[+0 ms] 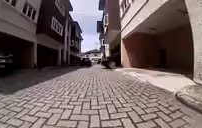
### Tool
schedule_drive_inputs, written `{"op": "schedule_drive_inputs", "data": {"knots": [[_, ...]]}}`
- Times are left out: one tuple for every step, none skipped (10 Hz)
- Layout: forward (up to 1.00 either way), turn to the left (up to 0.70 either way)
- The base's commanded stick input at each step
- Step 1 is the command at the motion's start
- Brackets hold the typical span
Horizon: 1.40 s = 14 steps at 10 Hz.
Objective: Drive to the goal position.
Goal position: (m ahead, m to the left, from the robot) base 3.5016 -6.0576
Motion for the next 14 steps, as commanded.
{"op": "schedule_drive_inputs", "data": {"knots": [[0.5,0.0],[0.5,0.0],[0.5,0.0],[0.5,0.0],[0.5,0.0],[0.5,0.0],[0.5,0.0],[0.5,0.0],[0.5,0.0],[0.5,0.0],[0.5,0.0],[0.5,0.0],[0.5,0.0],[0.5,0.0]]}}
